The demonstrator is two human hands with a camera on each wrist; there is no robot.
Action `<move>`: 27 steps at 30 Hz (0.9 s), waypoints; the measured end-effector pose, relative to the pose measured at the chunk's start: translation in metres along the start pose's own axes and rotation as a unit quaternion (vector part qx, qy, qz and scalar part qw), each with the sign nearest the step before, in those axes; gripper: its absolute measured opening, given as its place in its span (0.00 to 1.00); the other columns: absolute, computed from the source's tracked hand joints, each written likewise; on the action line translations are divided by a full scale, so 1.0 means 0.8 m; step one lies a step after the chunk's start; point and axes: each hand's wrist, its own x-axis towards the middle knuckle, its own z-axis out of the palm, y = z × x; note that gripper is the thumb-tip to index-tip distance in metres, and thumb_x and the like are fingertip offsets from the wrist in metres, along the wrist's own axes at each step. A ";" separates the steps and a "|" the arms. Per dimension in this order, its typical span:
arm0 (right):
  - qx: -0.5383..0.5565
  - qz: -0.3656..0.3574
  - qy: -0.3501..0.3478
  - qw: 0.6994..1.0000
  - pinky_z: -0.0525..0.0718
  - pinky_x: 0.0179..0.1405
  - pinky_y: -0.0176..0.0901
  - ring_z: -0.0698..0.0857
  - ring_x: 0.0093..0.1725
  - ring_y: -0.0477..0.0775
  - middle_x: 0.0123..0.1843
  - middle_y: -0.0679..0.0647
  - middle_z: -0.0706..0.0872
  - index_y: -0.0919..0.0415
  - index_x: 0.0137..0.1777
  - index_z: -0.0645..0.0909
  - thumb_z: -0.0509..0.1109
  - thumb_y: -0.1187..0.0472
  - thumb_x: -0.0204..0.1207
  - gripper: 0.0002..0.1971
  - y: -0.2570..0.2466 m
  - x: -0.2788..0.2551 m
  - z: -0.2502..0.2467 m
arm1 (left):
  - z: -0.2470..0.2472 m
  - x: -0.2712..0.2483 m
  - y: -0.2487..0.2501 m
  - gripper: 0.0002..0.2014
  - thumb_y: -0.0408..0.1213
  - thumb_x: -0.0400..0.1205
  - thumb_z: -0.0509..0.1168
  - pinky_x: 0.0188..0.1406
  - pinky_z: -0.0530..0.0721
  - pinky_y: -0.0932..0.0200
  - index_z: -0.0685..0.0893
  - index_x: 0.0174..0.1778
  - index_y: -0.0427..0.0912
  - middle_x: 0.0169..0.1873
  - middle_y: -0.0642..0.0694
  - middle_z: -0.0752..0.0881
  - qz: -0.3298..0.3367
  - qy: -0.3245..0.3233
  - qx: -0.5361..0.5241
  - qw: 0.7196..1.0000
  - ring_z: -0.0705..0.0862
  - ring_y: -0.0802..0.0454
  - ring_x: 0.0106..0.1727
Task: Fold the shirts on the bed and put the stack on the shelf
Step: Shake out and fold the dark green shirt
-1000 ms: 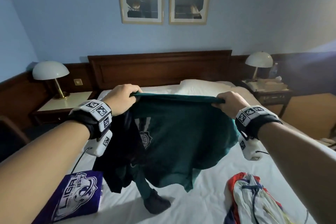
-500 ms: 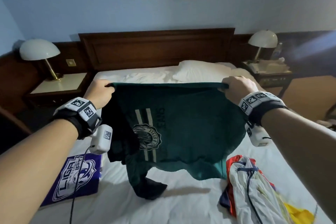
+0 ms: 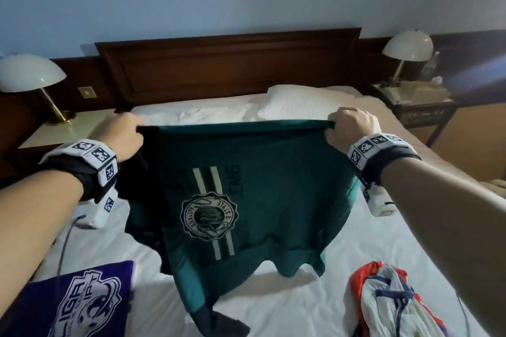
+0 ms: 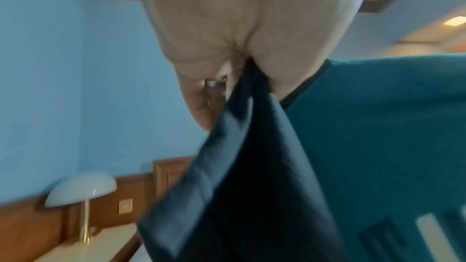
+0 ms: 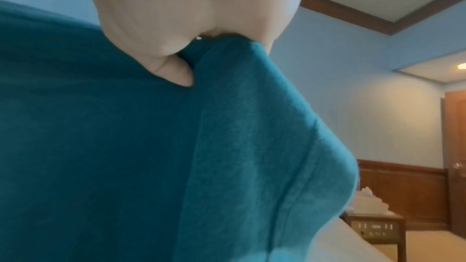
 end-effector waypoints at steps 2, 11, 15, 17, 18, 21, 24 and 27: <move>0.012 0.019 0.022 0.999 0.71 0.40 0.44 0.81 0.48 0.60 0.49 0.54 0.84 0.56 0.47 0.84 0.62 0.57 0.75 0.10 -0.006 0.027 0.006 | 0.003 0.031 0.005 0.15 0.24 0.78 0.63 0.59 0.82 0.45 0.91 0.53 0.40 0.55 0.30 0.88 -0.046 0.092 -0.070 0.992 0.84 0.28 0.57; 0.126 0.082 0.199 0.969 0.76 0.46 0.50 0.82 0.52 0.66 0.48 0.55 0.84 0.56 0.47 0.85 0.62 0.57 0.71 0.11 -0.016 0.080 -0.014 | -0.074 0.102 0.018 0.17 0.36 0.75 0.65 0.53 0.80 0.63 0.91 0.58 0.43 0.52 0.42 0.91 -0.074 0.278 -0.312 0.905 0.87 0.50 0.53; 0.154 0.068 0.213 0.963 0.77 0.46 0.49 0.82 0.49 0.64 0.44 0.51 0.85 0.56 0.45 0.86 0.62 0.56 0.67 0.13 -0.021 0.036 -0.002 | -0.088 0.046 -0.007 0.20 0.42 0.71 0.62 0.55 0.82 0.56 0.91 0.53 0.40 0.38 0.53 0.89 -0.012 0.274 -0.270 0.923 0.86 0.54 0.48; 0.167 0.056 0.204 0.963 0.78 0.44 0.48 0.82 0.47 0.63 0.41 0.51 0.85 0.56 0.42 0.85 0.59 0.54 0.65 0.14 -0.025 -0.005 0.014 | -0.078 -0.008 -0.026 0.17 0.44 0.71 0.62 0.54 0.80 0.62 0.90 0.48 0.40 0.35 0.63 0.87 0.042 0.258 -0.243 0.934 0.82 0.68 0.42; 0.168 0.047 0.195 0.965 0.78 0.43 0.47 0.82 0.46 0.62 0.41 0.51 0.85 0.55 0.41 0.86 0.58 0.54 0.65 0.15 -0.027 -0.030 0.026 | -0.068 -0.041 -0.037 0.14 0.43 0.72 0.63 0.51 0.78 0.67 0.90 0.46 0.43 0.35 0.63 0.87 0.057 0.245 -0.232 0.940 0.81 0.71 0.41; 0.175 -0.007 0.167 0.970 0.79 0.37 0.46 0.82 0.43 0.63 0.39 0.53 0.87 0.57 0.40 0.87 0.57 0.52 0.68 0.18 -0.030 -0.119 0.085 | -0.010 -0.151 -0.078 0.11 0.37 0.70 0.62 0.45 0.80 0.56 0.89 0.43 0.47 0.39 0.50 0.88 0.108 0.173 -0.180 0.962 0.84 0.52 0.43; 0.157 -0.065 0.118 0.978 0.79 0.28 0.46 0.82 0.36 0.64 0.33 0.53 0.84 0.59 0.33 0.85 0.59 0.52 0.67 0.16 -0.036 -0.225 0.164 | 0.085 -0.268 -0.119 0.14 0.36 0.68 0.61 0.39 0.82 0.47 0.91 0.41 0.41 0.37 0.49 0.85 0.145 0.078 -0.081 0.983 0.82 0.41 0.40; 0.132 -0.123 0.034 0.983 0.74 0.26 0.45 0.81 0.36 0.63 0.32 0.53 0.81 0.58 0.30 0.81 0.63 0.54 0.65 0.10 -0.037 -0.337 0.245 | 0.196 -0.390 -0.157 0.21 0.39 0.66 0.56 0.38 0.75 0.46 0.92 0.45 0.41 0.39 0.49 0.85 0.163 -0.027 0.005 0.986 0.79 0.42 0.41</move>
